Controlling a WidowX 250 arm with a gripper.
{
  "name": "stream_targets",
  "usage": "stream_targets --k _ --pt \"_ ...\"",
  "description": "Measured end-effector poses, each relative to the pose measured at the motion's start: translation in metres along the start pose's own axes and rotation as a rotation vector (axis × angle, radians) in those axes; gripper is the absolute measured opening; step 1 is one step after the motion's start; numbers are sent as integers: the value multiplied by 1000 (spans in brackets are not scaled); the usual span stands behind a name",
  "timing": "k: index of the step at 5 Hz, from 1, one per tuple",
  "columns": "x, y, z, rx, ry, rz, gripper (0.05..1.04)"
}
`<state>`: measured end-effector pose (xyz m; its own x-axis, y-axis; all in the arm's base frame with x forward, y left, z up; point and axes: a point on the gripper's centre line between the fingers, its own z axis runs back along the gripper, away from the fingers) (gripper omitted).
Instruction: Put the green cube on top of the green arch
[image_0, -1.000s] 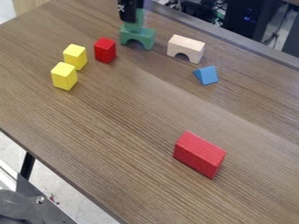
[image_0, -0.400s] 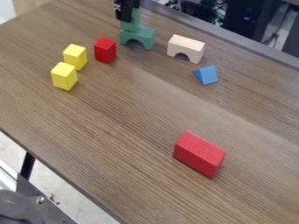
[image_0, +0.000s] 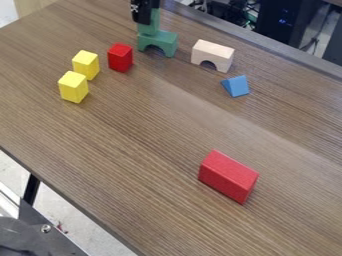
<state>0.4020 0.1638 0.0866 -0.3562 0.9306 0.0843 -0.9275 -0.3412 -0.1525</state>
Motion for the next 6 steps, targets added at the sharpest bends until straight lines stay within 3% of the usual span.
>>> stream_targets --k 6 --pt "-2 0 -9 0 -8 46 551"
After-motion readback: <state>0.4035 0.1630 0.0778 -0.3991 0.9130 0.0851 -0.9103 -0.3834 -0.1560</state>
